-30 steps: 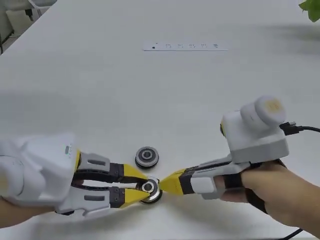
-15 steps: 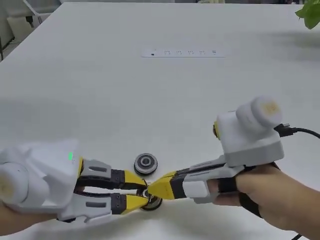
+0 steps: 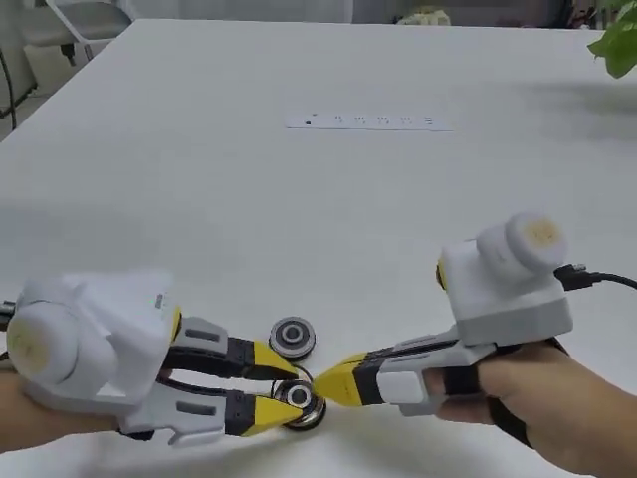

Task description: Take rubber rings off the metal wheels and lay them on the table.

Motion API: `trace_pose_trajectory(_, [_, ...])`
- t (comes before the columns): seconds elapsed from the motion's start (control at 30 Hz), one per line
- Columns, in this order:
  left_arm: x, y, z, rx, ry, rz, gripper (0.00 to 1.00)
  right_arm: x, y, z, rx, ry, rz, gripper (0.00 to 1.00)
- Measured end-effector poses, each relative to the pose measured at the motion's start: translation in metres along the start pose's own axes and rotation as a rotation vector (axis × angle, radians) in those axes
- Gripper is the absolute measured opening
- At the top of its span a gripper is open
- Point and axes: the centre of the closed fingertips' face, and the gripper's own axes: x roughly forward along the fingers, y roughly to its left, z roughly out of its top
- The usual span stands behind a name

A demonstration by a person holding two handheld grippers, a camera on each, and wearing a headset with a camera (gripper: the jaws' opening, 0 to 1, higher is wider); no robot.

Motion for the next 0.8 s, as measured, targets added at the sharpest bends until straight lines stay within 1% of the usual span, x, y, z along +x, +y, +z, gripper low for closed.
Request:
trace_pose_trajectory(0.03, [-0.002, -0.001, 0.001, -0.005, -0.002, -0.005, 0.17, -0.002, -0.001, 0.002, -0.012, -0.003, -0.006, 0.0])
trace_pose_trajectory(0.1, [-0.005, -0.003, 0.003, -0.018, -0.001, -0.014, 0.29, -0.006, -0.001, 0.005, -0.016, -0.008, -0.008, 0.0])
trace_pose_trajectory(0.13, [-0.007, -0.004, 0.003, -0.022, 0.005, -0.021, 0.33, -0.007, -0.001, 0.007, -0.014, -0.014, -0.009, 0.0])
trace_pose_trajectory(0.17, [-0.009, -0.005, 0.002, -0.018, 0.014, -0.022, 0.35, -0.009, -0.001, 0.009, -0.016, -0.02, -0.013, 0.0])
trace_pose_trajectory(0.23, [-0.014, -0.005, 0.0, 0.012, 0.035, -0.015, 0.38, -0.012, 0.0, 0.012, -0.02, -0.028, -0.02, 0.0])
trace_pose_trajectory(0.27, [-0.016, -0.005, 0.0, 0.012, 0.038, -0.018, 0.4, -0.013, 0.002, 0.012, -0.022, -0.032, -0.02, 0.0])
trace_pose_trajectory(0.33, [-0.022, -0.001, -0.001, 0.026, 0.067, 0.004, 0.45, -0.016, 0.004, 0.015, -0.021, -0.038, -0.023, 0.0])
trace_pose_trajectory(0.37, [-0.025, 0.001, 0.002, 0.037, 0.069, 0.009, 0.46, -0.018, 0.004, 0.016, -0.023, -0.04, -0.03, 0.0])
trace_pose_trajectory(0.47, [-0.034, 0.002, 0.014, 0.047, 0.046, 0.011, 0.5, -0.022, 0.005, 0.019, -0.024, -0.049, -0.036, 0.0])
trace_pose_trajectory(0.5, [-0.036, 0.002, 0.016, 0.045, 0.045, 0.009, 0.53, -0.023, 0.006, 0.02, -0.024, -0.052, -0.038, 0.0])
trace_pose_trajectory(0.57, [-0.041, 0.005, 0.021, 0.077, 0.036, 0.035, 0.57, -0.025, 0.007, 0.023, -0.026, -0.057, -0.041, 0.0])
trace_pose_trajectory(0.63, [-0.047, 0.005, 0.023, 0.081, 0.033, 0.042, 0.6, -0.027, 0.006, 0.024, -0.031, -0.06, -0.042, 0.0])
trace_pose_trajectory(0.67, [-0.05, 0.006, 0.024, 0.078, 0.031, 0.047, 0.64, -0.027, 0.007, 0.026, -0.031, -0.061, -0.042, 0.0])
trace_pose_trajectory(0.77, [-0.06, 0.009, 0.024, 0.063, 0.015, 0.08, 0.71, -0.027, 0.009, 0.029, -0.033, -0.062, -0.042, 0.0])
trace_pose_trajectory(0.8, [-0.065, 0.011, 0.024, 0.053, 0.009, 0.093, 0.72, -0.026, 0.011, 0.03, -0.034, -0.06, -0.039, 0.0])
